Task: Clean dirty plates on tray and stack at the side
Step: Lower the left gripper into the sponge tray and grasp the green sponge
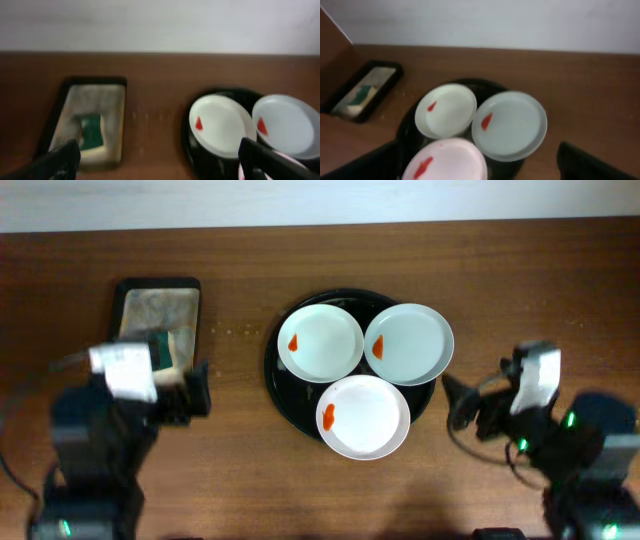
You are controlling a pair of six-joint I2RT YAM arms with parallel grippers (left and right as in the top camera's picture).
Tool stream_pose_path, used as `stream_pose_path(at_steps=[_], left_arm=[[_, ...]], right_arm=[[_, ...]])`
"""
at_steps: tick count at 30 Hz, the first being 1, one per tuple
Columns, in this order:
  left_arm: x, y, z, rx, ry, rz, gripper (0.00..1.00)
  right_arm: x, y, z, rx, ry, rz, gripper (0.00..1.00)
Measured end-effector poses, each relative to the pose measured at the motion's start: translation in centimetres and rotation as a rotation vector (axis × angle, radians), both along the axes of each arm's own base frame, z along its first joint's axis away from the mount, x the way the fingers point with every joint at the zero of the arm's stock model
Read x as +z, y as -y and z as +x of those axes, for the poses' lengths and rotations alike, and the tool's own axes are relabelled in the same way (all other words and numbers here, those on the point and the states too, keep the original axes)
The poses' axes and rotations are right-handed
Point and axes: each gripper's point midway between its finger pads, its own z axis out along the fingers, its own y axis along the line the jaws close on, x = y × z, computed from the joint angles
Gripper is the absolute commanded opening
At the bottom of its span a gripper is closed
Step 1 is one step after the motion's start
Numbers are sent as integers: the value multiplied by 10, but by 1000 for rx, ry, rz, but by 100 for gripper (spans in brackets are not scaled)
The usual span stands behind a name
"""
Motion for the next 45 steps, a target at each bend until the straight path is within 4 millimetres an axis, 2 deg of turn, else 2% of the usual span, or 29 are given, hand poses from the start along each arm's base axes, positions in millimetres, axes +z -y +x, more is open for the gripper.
stream_pose_path(at_steps=[4,8,11,14,18,19,21,22,25,27,28,30,31,32,34,39,42,45], left_arm=[[27,2,40,-15,-109,-13,99],[32,9,65,-54,-158,-42,99],[20,15,69,-85,-213,-67,99],[5,6,72,-39,-266,-41,99],[-31,-20,86,65,-383,9,98],[-43,-29,92,91,-415,11,93],[-71,-50,107,137,-483,6,63],[-87,-60,114,162,-519,0,56],[-132,-82,131,196,-609,-7,55],[-159,-88,143,208,-648,-10,46],[-173,-90,149,214,-666,-14,38],[-198,-93,161,220,-687,-16,38],[-207,-94,166,224,-693,-18,41],[-217,-96,170,226,-698,-18,54],[-236,-101,175,233,-722,-17,55],[-270,-122,173,290,-779,-4,46],[-274,-133,173,312,-778,9,39],[-278,-135,165,315,-810,18,38]], right_arm=[[14,0,21,2,-198,6,99],[18,-3,51,21,-301,24,99],[4,-12,64,66,-392,66,99],[-14,-19,71,96,-471,100,99],[-32,-23,74,114,-549,126,99],[-33,-24,74,117,-554,129,99],[-32,-25,74,121,-553,133,99],[-32,-25,73,123,-553,134,99],[-32,-26,73,124,-557,140,99],[-32,-26,72,125,-559,143,99],[-32,-26,72,124,-561,147,98],[-31,-27,72,125,-563,155,99],[-31,-28,72,127,-564,160,99],[-31,-28,71,126,-566,164,99],[-31,-29,71,127,-567,169,99],[-31,-29,71,127,-572,174,99],[-31,-30,70,127,-572,175,99],[-30,-30,70,129,-573,176,99]])
